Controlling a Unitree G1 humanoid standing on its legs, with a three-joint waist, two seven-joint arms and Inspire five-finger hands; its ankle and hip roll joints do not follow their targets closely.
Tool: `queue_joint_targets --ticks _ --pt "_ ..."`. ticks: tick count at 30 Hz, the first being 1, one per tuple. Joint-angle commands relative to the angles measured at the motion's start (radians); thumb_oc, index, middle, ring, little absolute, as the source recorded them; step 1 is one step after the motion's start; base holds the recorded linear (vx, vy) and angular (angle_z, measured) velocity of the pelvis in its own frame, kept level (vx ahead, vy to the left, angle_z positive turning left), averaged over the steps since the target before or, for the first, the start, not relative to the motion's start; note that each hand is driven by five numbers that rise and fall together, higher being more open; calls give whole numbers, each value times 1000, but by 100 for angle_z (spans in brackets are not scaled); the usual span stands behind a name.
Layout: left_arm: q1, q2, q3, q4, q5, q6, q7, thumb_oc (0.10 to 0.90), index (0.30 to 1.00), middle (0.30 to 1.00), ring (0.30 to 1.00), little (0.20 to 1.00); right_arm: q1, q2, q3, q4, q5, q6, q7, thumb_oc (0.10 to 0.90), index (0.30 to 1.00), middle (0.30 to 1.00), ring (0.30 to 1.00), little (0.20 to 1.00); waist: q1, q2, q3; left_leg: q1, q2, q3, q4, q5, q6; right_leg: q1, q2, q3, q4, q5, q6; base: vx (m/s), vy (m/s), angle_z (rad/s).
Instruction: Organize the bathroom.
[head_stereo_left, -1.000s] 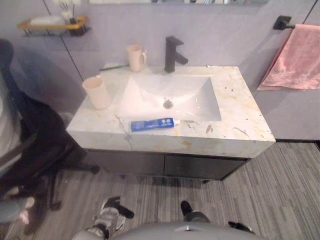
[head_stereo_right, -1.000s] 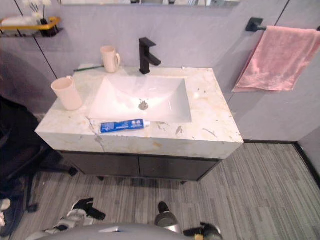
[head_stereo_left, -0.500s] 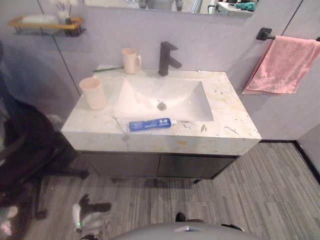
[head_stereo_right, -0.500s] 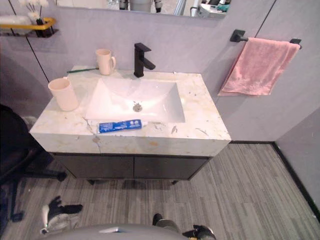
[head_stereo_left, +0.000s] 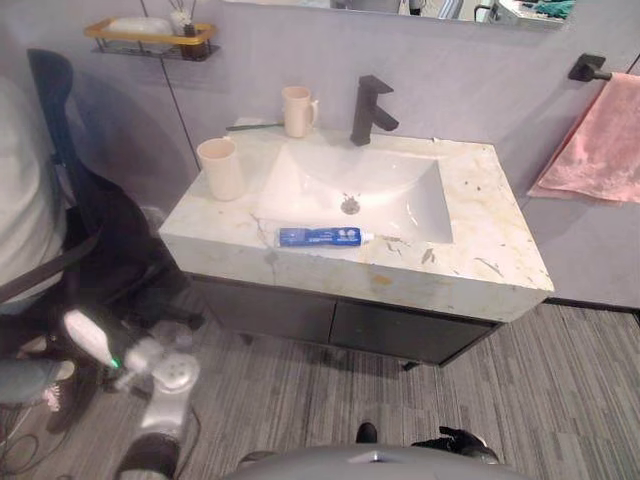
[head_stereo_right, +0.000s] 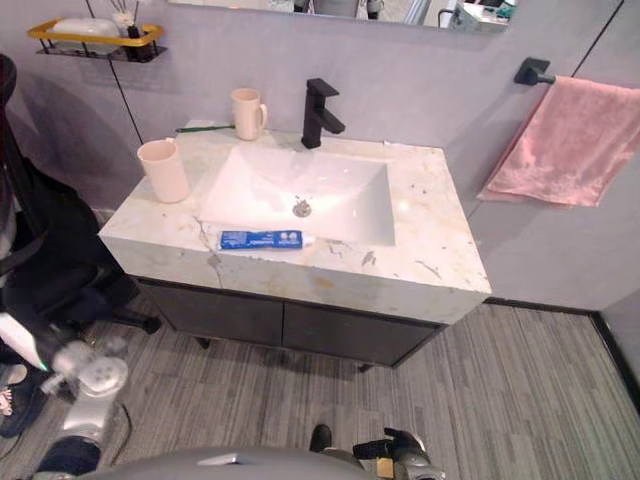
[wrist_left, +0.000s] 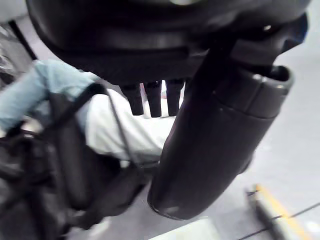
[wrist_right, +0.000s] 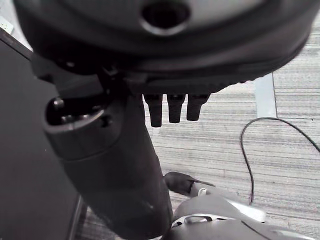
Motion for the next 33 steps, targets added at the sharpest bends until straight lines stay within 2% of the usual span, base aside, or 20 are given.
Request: queue_joint_targets --ticks 1,2,3,6,7,8,9,12,13,14,15,16,17,19,21,22,24,26,33 --pt "-87 112 58 -191 142 -81 -101 800 900 900 900 900 -57 14 4 33 43 -23 -9 800 900 900 900 900 2 -8 -4 -60 -67 -31 3 22 47 88 -40 12 4 -77 21 -39 -29 21" --pt "-95 144 73 -295 148 -36 -166 800 900 900 900 900 -58 17 5 39 45 -30 -11 800 900 900 900 900 6 -5 -5 -59 -67 -34 3 21 48 91 -42 8 5 -78 22 -47 -25 22" --pt "-109 175 71 -367 151 -28 -219 800 900 900 900 900 -61 20 11 44 50 -37 -13 800 900 900 900 900 7 -3 -6 -58 -68 -37 3 19 48 94 -43 5 5 -81 24 -40 -22 17" --pt "-146 217 72 -454 141 24 -304 800 900 900 900 900 -65 21 22 53 49 -41 -13 800 900 900 900 900 5 2 -10 -55 -68 -37 3 16 49 97 -46 5 5 -84 27 -30 -14 6" --pt "-174 248 57 -482 114 58 -371 800 900 900 900 900 -69 22 28 61 45 -44 -14 800 900 900 900 900 0 6 -12 -53 -68 -36 3 15 50 98 -47 6 6 -83 30 0 0 0" --pt "-185 259 50 -491 104 74 -395 800 900 900 900 900 -70 20 31 61 45 -42 -14 800 900 900 900 900 -1 7 -13 -52 -68 -35 3 15 50 98 -48 6 7 -84 31 -31 -6 2" --pt "-229 304 28 -513 85 136 -456 800 900 900 900 900 -73 16 40 61 41 -36 -13 800 900 900 900 900 -9 13 -17 -49 -68 -31 3 13 52 99 -49 9 7 -84 35 0 0 0" --pt "-317 393 -8 -537 84 210 -581 800 900 900 900 900 -83 5 55 59 36 -21 -11 800 900 900 900 900 -24 24 -23 -42 -66 -20 3 10 52 101 -51 17 7 -86 41 0 0 0" --pt "-359 447 -17 -543 6 239 -627 800 900 900 900 900 -87 0 60 59 32 -17 -12 800 900 900 900 900 -29 29 -25 -39 -67 -16 3 9 52 102 -52 21 8 -86 44 -22 11 -3" --pt "-384 475 -22 -544 -27 273 -691 800 900 900 900 900 -91 -6 59 57 22 -10 -8 800 900 900 900 900 -33 34 -26 -37 -66 -10 3 9 52 103 -52 23 9 -87 45 -27 13 -3" --pt "-399 492 -26 -539 -31 280 -732 800 900 900 900 900 -92 -11 58 56 14 -7 -5 800 900 900 900 900 -37 38 -28 -35 -66 -7 3 8 52 103 -52 26 10 -88 45 -30 15 -3" --pt "-442 549 -34 -533 -105 315 -802 800 900 900 900 900 -93 -20 59 54 1 -1 0 800 900 900 900 900 -45 44 -31 -31 -66 -1 3 7 52 104 -52 32 10 -89 48 -23 14 -4" --pt "-465 574 -42 -524 -121 331 -841 800 900 900 900 900 -94 -24 60 55 -8 4 4 800 900 900 900 900 -49 48 -33 -28 -65 3 3 7 52 105 -51 36 11 -90 49 -16 12 -5" --pt "-525 636 -62 -491 -145 340 -891 800 900 900 900 900 -96 -36 63 62 -22 10 11 800 900 900 900 900 -58 57 -38 -22 -65 11 3 6 52 107 -49 45 12 -92 50 -3 3 -2" --pt "-539 647 -68 -482 -153 338 -899 800 900 900 900 900 -97 -37 62 65 -24 12 12 800 900 900 900 900 -60 58 -39 -21 -65 12 3 7 52 108 -48 46 12 -93 50 2 0 -7" --pt "-589 681 -82 -447 -175 329 -914 800 900 900 900 900 -101 -45 66 73 -32 18 20 800 900 900 900 900 -64 63 -43 -18 -64 17 3 6 51 112 -46 49 10 -95 49 14 0 -15" --pt "-653 722 -100 -396 -149 287 -894 800 900 900 900 900 -104 -52 68 83 -40 26 27 800 900 900 900 900 -71 68 -51 -14 -64 21 3 4 49 116 -42 56 8 -98 49 24 -2 -14" --pt "-714 768 -115 -352 -198 251 -914 800 900 900 900 900 -104 -57 71 91 -52 30 36 800 900 900 900 900 -76 74 -61 -11 -61 29 3 3 45 118 -40 62 6 -101 49 41 -2 -8" --pt "-788 817 -164 -325 -280 271 -1036 800 900 900 900 900 -104 -61 82 99 -48 16 44 800 900 900 900 900 -81 86 -71 -6 -61 34 3 4 42 125 -35 68 6 -106 48 17 1 -3"
